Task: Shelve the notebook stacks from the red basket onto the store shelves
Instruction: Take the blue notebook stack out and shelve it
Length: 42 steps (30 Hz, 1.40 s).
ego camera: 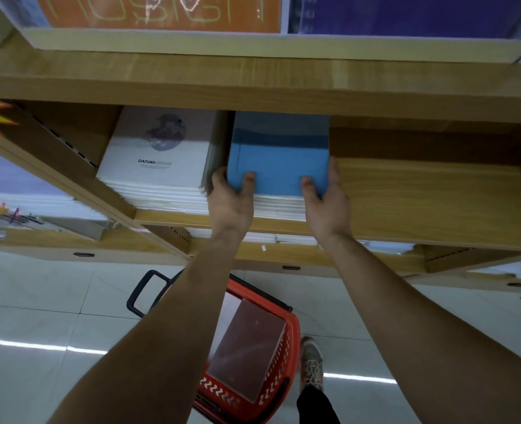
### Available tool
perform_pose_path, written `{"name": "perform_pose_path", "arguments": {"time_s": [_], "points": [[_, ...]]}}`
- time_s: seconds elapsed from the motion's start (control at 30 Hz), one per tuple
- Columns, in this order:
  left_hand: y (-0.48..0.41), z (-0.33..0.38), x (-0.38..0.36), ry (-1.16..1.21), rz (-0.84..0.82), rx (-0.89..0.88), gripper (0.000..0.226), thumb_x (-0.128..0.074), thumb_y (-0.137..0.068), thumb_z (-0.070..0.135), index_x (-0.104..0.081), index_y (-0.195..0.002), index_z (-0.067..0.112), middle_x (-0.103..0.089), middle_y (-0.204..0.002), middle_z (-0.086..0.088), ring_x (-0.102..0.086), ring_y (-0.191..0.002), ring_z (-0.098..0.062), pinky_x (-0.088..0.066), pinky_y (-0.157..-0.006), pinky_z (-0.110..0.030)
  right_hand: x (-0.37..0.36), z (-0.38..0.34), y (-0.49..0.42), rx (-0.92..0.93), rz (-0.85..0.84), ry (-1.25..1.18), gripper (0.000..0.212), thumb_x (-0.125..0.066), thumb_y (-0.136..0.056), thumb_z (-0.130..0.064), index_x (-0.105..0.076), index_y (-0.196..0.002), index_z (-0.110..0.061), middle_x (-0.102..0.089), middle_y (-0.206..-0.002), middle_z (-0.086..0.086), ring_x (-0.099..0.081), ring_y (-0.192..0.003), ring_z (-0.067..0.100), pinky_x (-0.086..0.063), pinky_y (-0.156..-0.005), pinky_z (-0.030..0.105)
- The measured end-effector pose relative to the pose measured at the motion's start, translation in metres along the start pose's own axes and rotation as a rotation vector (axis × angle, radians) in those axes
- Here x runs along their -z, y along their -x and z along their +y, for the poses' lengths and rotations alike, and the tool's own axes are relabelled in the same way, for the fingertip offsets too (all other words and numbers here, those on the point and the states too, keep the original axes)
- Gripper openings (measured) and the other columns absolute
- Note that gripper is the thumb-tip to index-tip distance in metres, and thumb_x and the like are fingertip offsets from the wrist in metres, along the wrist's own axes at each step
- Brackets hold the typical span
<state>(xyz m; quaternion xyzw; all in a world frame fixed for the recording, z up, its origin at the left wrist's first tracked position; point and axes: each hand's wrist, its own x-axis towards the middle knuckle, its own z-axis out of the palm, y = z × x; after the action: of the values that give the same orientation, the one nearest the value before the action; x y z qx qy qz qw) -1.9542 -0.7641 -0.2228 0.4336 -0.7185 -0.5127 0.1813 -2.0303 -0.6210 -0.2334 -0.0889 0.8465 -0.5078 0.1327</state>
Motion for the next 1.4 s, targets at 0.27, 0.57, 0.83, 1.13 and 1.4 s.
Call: {"name": "perform_pose_path", "arguments": {"time_s": [0.27,0.57,0.83,1.13,1.4], "points": [[-0.007,-0.001,-0.005,0.065,-0.024,0.039,0.043,-0.064,-0.096,0.039,-0.054,-0.131,0.016,-0.061,-0.103,0.009,-0.059,-0.083,-0.001,-0.046,-0.061,-0.005,-0.003,0.002,-0.011,0.017,-0.013,0.02,0.055,-0.047,-0.105,-0.043,-0.03,-0.155,-0.026,-0.058,-0.108,-0.01,-0.06,-0.082,-0.001,-0.048,-0.064,0.014],[0.006,-0.003,0.003,0.066,-0.109,-0.072,0.064,-0.059,-0.1,0.033,-0.028,-0.156,0.03,-0.051,-0.128,0.011,-0.053,-0.116,-0.009,-0.049,-0.099,-0.027,0.001,0.003,0.009,0.176,-0.06,0.336,0.064,-0.043,-0.102,-0.055,-0.023,-0.16,-0.037,-0.012,-0.168,0.001,-0.035,-0.146,0.024,-0.045,-0.112,0.041],[0.033,-0.012,0.041,-0.075,-0.24,-0.022,0.061,-0.055,-0.102,0.033,-0.028,-0.157,0.028,-0.05,-0.149,0.002,-0.048,-0.135,-0.018,-0.042,-0.111,-0.035,0.004,-0.002,0.056,0.06,-0.086,0.316,0.075,-0.056,-0.097,-0.054,-0.018,-0.16,-0.04,-0.01,-0.168,0.005,-0.026,-0.151,0.032,-0.036,-0.117,0.045],[0.082,-0.19,0.16,-0.739,-0.449,0.009,0.053,-0.061,-0.09,0.044,-0.053,-0.138,0.022,-0.064,-0.128,-0.011,-0.061,-0.116,-0.034,-0.052,-0.094,-0.043,-0.085,0.086,0.187,-0.031,-0.399,0.679,0.07,-0.054,-0.095,-0.057,-0.038,-0.154,-0.024,-0.035,-0.155,0.007,-0.034,-0.141,0.03,-0.044,-0.106,0.047],[0.086,-0.366,0.168,-0.928,-0.545,0.14,0.07,-0.059,-0.089,0.05,-0.03,-0.148,0.026,-0.059,-0.137,-0.01,-0.061,-0.116,-0.038,-0.055,-0.091,-0.058,-0.184,0.217,0.191,-0.042,-0.625,0.912,0.074,-0.054,-0.092,-0.061,-0.034,-0.152,-0.023,-0.038,-0.153,0.013,-0.04,-0.137,0.038,-0.045,-0.105,0.049]]}}
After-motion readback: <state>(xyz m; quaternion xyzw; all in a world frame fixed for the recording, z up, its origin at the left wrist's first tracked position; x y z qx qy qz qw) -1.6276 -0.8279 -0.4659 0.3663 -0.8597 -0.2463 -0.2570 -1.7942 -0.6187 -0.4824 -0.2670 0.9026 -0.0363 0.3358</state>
